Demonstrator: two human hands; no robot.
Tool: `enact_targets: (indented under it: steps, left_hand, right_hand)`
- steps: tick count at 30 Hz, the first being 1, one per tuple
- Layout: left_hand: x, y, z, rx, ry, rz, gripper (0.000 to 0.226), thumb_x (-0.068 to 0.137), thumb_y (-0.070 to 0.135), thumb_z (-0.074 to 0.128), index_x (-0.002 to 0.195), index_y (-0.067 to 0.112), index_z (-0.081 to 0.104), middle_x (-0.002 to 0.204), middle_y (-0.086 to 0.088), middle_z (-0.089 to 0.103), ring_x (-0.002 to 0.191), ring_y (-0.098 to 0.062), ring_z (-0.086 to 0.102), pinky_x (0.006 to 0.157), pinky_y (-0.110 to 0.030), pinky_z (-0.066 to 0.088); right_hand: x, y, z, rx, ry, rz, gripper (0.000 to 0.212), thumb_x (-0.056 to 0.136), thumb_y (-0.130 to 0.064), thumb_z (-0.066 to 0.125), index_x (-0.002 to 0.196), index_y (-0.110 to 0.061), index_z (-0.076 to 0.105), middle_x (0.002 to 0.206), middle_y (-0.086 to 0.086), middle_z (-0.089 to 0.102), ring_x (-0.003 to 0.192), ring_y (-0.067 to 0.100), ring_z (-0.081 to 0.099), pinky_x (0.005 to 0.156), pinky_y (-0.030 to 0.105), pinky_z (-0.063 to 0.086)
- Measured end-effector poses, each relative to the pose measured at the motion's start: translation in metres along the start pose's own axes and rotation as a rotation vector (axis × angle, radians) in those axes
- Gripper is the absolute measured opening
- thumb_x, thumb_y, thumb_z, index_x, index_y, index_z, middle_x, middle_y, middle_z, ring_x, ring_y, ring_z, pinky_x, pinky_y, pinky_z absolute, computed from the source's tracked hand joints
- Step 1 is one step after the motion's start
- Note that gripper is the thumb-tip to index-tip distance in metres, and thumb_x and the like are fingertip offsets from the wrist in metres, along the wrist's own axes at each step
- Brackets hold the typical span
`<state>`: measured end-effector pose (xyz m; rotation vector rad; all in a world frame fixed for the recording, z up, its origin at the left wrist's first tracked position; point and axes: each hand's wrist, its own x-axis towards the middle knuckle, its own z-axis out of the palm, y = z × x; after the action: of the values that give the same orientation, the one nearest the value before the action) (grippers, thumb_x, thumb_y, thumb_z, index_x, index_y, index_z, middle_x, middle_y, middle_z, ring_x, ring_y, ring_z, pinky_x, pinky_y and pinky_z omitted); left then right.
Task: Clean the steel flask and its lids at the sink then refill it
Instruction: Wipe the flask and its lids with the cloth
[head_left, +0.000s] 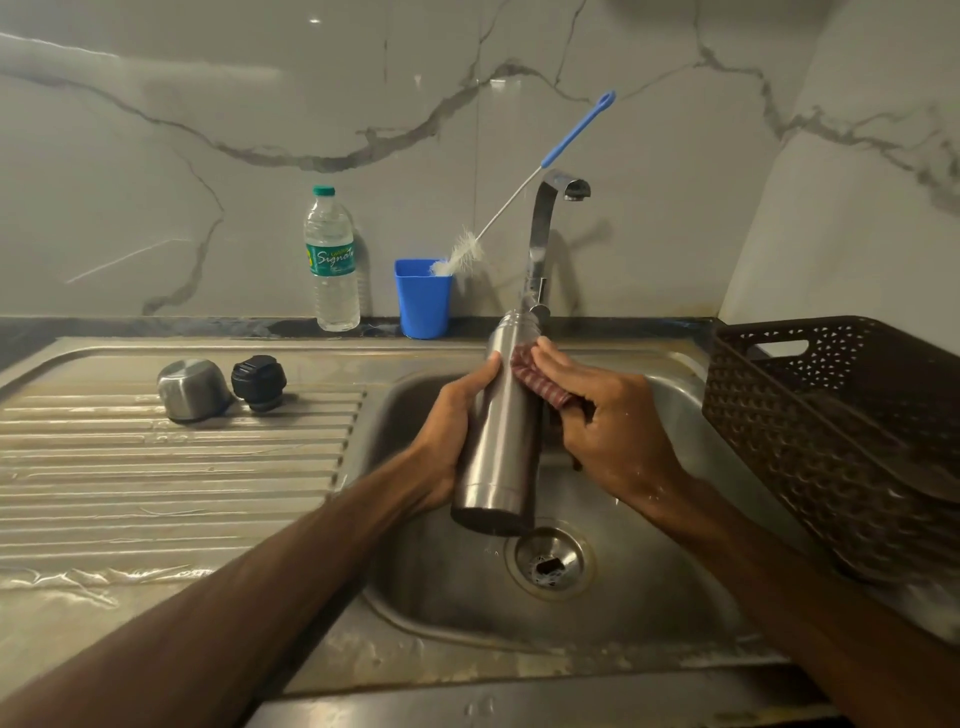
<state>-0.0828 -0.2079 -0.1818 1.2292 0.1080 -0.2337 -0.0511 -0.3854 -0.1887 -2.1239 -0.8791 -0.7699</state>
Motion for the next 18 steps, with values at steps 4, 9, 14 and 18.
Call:
enact_targets:
  steps: [4,9,14,18]
  left_hand:
    - [0.001,0.000,-0.001,0.083,-0.024,0.049,0.057,0.098,0.060,0.055,0.124,0.012,0.069,0.108,-0.023,0.074,0.084,-0.028,0.071,0.078,-0.038,0.060]
    - [0.002,-0.003,0.002,0.210,-0.101,0.029,0.071,0.097,0.067,0.050,0.126,0.004,0.063,0.105,-0.025,0.073,0.084,-0.033,0.069,0.081,-0.042,0.059]
    - [0.000,-0.006,0.004,0.288,-0.164,0.035,0.070,0.093,0.067,0.053,0.125,0.006,0.062,0.098,-0.021,0.073,0.081,-0.032,0.071,0.075,-0.040,0.061]
    - [-0.001,-0.003,0.006,0.327,-0.196,0.067,0.058,0.089,0.055,0.070,0.128,0.013,0.058,0.099,-0.021,0.072,0.082,-0.033,0.071,0.074,-0.042,0.061]
  right_hand:
    - [-0.011,-0.003,-0.004,-0.062,-0.129,-0.170,0.064,0.081,0.008,0.059,0.142,-0.011,0.060,0.148,0.006,0.056,0.140,0.026,0.051,0.118,0.039,0.042]
    - [0.004,0.011,-0.006,-0.125,0.048,0.068,0.060,0.088,0.010,0.062,0.145,-0.009,0.055,0.146,0.007,0.057,0.130,0.024,0.061,0.113,0.023,0.041]
    - [-0.001,0.010,-0.014,-0.168,0.090,-0.026,0.053,0.088,0.007,0.056,0.140,-0.004,0.061,0.143,0.010,0.060,0.133,0.025,0.059,0.114,0.030,0.043]
    - [0.005,0.013,-0.014,-0.147,0.079,-0.026,0.061,0.085,0.015,0.058,0.141,-0.007,0.060,0.146,0.008,0.059,0.136,0.024,0.056,0.116,0.030,0.042]
